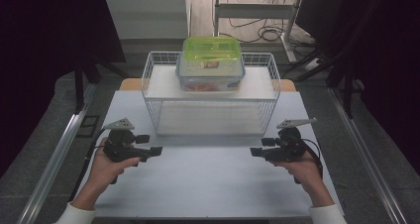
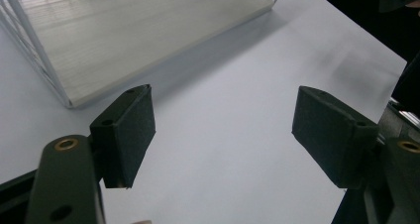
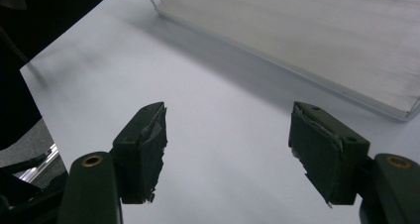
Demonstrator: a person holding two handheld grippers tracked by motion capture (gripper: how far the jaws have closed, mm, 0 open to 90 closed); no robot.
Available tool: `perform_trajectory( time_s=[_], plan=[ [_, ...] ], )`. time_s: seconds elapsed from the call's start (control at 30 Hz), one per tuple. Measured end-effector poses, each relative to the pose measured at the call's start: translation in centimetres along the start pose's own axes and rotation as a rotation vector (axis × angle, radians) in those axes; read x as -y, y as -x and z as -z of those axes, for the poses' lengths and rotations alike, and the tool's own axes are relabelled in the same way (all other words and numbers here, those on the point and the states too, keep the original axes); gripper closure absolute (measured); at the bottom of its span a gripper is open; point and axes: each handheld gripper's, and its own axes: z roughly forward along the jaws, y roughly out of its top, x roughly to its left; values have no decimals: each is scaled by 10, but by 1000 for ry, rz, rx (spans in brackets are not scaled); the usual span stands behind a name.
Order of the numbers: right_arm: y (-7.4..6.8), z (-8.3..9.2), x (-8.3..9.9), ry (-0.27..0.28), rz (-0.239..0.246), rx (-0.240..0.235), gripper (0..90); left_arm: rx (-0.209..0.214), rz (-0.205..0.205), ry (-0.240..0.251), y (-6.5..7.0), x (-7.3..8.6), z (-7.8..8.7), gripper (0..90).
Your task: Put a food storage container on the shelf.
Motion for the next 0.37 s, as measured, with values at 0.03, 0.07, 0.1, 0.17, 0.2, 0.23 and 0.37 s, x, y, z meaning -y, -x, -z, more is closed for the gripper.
perform_trajectory(
  time_s=[0.03,0.07,0.1,0.17,0.2,0.23,0.37],
  plan=[
    [1,-1,0,0,-3,0,311,0,-1,0,0,0,0,240],
    [1,-1,0,2,-2,2,311,1,-3,-1,1,0,0,240],
    [1,-1,0,3,-2,3,311,1,-5,1,1,1,0,240],
    [1,-1,1,6,-5,1,309,2,-7,1,2,2,0,238],
    [1,-2,2,11,-5,-1,308,4,-9,2,2,3,0,238],
    [1,-3,4,15,-5,2,305,10,-9,6,2,4,-2,237],
    [-2,-4,6,12,3,13,289,12,-7,12,2,7,-6,229]
  ],
)
